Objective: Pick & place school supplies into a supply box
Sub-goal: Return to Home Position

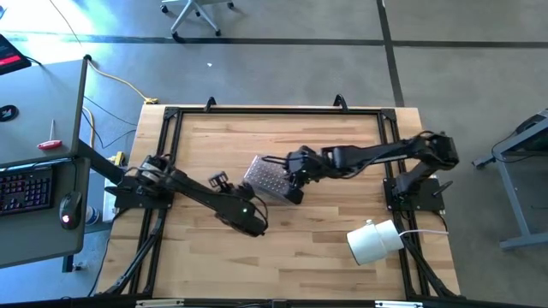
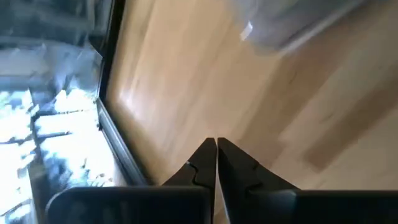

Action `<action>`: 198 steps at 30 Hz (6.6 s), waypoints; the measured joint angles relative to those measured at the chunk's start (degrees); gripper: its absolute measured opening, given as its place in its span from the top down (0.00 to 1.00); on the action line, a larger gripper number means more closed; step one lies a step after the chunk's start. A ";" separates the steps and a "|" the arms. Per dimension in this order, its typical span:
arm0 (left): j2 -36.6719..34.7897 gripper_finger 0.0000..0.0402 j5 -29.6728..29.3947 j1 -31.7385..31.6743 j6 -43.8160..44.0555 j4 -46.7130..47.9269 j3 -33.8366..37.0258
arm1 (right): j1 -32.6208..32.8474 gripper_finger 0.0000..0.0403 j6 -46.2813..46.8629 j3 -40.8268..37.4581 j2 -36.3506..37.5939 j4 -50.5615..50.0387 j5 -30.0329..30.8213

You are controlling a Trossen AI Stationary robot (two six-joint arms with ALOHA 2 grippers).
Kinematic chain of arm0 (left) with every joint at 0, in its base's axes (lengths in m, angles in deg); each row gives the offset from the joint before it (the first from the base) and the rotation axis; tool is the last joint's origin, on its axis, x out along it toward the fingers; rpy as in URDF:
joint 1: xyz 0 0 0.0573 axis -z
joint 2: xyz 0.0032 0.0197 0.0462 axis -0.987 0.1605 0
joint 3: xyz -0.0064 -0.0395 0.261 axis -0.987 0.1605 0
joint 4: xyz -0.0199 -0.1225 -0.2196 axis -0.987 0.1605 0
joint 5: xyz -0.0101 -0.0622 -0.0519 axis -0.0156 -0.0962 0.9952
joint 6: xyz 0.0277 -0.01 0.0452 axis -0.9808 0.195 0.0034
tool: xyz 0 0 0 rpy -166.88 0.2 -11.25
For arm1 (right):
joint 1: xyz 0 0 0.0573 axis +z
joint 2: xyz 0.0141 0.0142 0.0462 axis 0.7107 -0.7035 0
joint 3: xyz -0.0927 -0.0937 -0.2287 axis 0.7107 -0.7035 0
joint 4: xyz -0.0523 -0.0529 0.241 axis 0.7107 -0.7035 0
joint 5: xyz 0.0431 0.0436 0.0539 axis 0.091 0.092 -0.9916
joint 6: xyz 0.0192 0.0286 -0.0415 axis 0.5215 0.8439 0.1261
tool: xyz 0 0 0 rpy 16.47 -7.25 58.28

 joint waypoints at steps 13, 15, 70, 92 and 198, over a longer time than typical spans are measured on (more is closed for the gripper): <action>-20.72 0.94 -5.79 3.05 -10.26 -1.24 -0.80 | 12.22 1.00 -4.80 0.13 19.47 -8.63 13.18; -24.54 0.90 -5.98 3.07 -10.24 -1.28 -0.77 | 14.09 1.00 -4.72 0.11 21.29 -10.55 13.75; -100.07 0.89 -8.92 30.68 -58.92 -78.15 67.91 | 23.50 1.00 -12.02 0.11 30.28 -11.18 9.90; -111.75 0.92 -3.44 22.48 -74.20 -110.88 84.02 | 19.50 1.00 -24.65 -15.95 45.97 11.43 7.09; -111.36 0.84 -3.06 5.54 -58.74 -99.99 84.25 | 7.58 1.00 -8.26 -69.64 91.60 32.75 0.14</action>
